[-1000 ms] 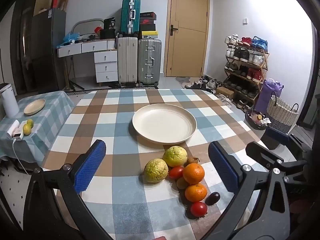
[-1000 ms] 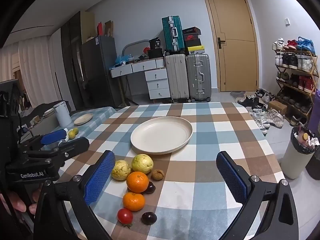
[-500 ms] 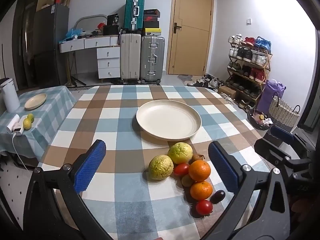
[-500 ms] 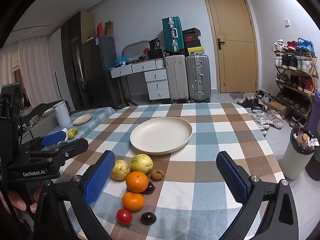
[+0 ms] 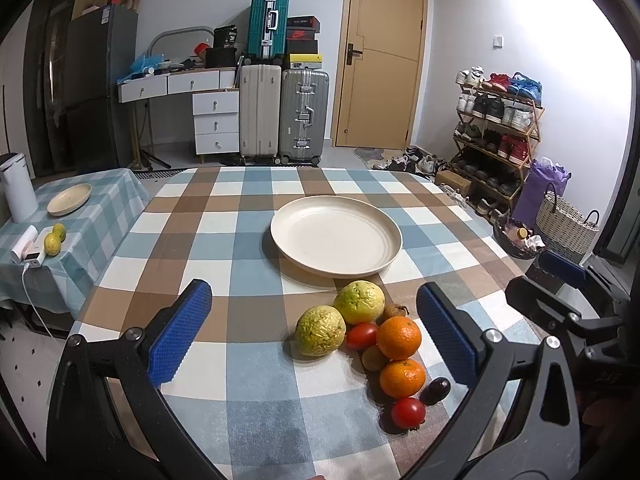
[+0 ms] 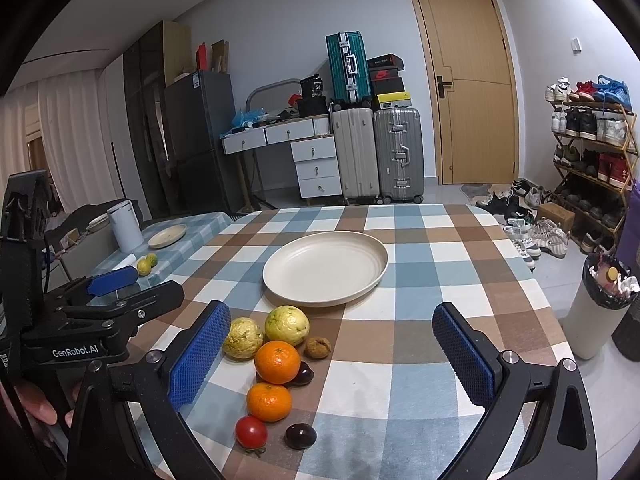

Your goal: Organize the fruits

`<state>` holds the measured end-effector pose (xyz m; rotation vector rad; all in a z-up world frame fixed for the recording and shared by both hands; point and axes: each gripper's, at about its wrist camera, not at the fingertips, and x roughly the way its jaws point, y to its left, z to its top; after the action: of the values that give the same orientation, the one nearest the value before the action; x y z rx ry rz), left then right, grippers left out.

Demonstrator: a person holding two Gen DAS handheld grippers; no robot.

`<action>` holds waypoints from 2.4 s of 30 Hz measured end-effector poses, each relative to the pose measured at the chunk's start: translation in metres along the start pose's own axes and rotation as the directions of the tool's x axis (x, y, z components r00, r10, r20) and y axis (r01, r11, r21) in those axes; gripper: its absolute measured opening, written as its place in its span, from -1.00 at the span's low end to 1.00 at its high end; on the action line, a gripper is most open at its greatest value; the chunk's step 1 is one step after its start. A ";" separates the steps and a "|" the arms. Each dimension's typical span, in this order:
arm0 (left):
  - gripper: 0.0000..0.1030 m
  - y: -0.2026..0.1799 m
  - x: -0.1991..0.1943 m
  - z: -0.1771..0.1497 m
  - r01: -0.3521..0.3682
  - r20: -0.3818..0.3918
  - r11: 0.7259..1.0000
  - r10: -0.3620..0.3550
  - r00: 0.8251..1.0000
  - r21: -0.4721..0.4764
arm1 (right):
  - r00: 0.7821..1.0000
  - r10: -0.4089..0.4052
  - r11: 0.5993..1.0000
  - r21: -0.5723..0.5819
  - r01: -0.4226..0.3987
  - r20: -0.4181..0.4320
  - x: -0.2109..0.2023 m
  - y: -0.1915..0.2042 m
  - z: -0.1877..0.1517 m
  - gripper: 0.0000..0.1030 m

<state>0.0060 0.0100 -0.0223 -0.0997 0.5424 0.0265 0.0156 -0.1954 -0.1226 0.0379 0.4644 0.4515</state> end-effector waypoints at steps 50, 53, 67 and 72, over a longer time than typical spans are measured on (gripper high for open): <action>0.98 0.004 0.003 0.004 0.015 -0.010 1.000 -0.015 1.000 -0.010 | 1.000 -0.001 1.000 0.011 0.001 0.011 0.002 -0.005 -0.004 1.00; 0.98 0.008 0.013 0.003 0.034 -0.030 0.999 -0.035 0.999 -0.018 | 1.000 0.001 1.000 0.014 -0.002 0.008 0.005 -0.007 -0.005 1.00; 0.98 0.050 0.098 -0.015 0.231 -0.181 0.953 -0.266 0.947 -0.196 | 0.999 0.010 0.998 0.064 -0.007 -0.046 0.045 -0.028 -0.009 1.00; 0.87 0.063 0.131 -0.023 0.289 -0.217 0.919 -0.350 0.911 -0.269 | 0.997 0.027 0.995 0.097 -0.020 -0.074 0.062 -0.036 -0.010 1.00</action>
<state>0.1034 0.0704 -0.1155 -0.4256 0.7809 -0.2509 0.0753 -0.2016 -0.1623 0.1199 0.5600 0.4543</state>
